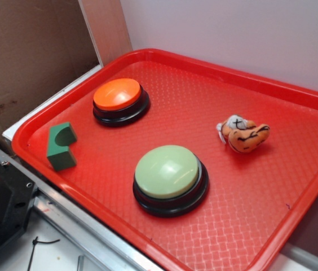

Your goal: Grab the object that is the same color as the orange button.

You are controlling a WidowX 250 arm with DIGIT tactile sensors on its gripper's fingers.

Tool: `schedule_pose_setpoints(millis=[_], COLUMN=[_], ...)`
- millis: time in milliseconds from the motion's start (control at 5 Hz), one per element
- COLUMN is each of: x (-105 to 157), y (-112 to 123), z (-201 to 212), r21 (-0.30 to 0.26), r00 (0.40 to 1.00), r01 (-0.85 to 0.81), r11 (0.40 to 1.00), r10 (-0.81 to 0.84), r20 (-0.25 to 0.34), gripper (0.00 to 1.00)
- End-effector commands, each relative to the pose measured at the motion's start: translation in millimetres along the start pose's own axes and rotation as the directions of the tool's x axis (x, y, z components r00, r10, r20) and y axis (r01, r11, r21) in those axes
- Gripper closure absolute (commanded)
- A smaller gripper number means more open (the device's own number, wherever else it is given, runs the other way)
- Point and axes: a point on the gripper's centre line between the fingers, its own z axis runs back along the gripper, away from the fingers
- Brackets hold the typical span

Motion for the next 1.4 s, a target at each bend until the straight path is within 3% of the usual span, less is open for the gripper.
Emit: schedule_pose_setpoints(millis=[0, 400, 600, 800, 1000, 1200], x=[0.0, 17.2, 29.7, 46.5, 67.6, 88.8], y=[0.0, -6.1, -10.0, -14.7, -35.1, -53.9], z=[0.0, -15.2, -28.5, -47.5, -77.2, -105.8], r21=[0.0, -0.003, -0.042, -0.039, -0.007, -0.039], r00=[1.0, 0.999, 0.993, 0.979, 0.948, 0.899], r01=[0.0, -0.037, -0.121, -0.203, -0.318, -0.433], r11=[1.0, 0.999, 0.992, 0.978, 0.948, 0.901], r10=[0.0, 0.037, 0.121, 0.203, 0.318, 0.435], r20=[0.0, -0.002, 0.0, 0.009, 0.015, 0.059], gripper=[0.0, 0.0, 0.0, 0.0, 0.0, 0.0])
